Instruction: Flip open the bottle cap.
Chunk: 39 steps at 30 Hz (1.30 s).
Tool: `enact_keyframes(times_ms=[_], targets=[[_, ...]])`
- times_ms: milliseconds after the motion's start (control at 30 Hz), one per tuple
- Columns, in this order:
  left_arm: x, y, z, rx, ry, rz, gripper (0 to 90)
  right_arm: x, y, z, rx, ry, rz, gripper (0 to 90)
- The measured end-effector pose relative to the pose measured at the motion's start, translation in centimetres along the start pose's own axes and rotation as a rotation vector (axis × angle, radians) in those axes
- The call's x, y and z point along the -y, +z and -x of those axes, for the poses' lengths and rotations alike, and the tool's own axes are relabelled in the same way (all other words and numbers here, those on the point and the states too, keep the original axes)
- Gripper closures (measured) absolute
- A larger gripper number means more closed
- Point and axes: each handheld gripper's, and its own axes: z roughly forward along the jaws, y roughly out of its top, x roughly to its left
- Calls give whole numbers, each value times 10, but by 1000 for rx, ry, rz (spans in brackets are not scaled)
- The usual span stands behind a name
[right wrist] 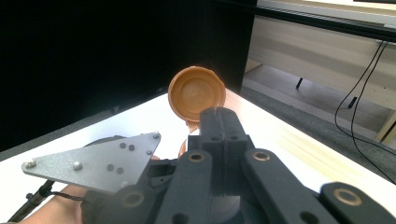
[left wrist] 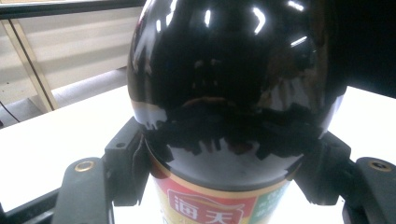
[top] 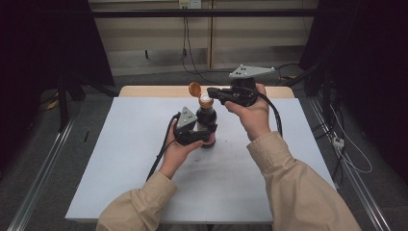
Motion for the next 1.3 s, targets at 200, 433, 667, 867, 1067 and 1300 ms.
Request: enact_keyframes(times_ms=[200, 433, 667, 867, 1067, 1300], targets=[[1, -1, 1, 5, -4, 12, 297, 0, 0, -2, -5, -6, 0, 900], [2, -2, -2, 15, -14, 17, 290, -1, -2, -3, 7, -2, 2, 780], [5, 0, -5, 22, -14, -20, 239, 1, -3, -1, 17, 8, 9, 682], [4, -1, -5, 39, -22, -23, 193, 5, -3, 0, 35, 6, 6, 573], [3, -2, -6, 43, -42, -15, 152, 12, -9, 2, 68, 5, -1, 500], [1, -13, -11, 74, -54, -24, 104, 25, -16, 5, 74, 37, 3, 417]])
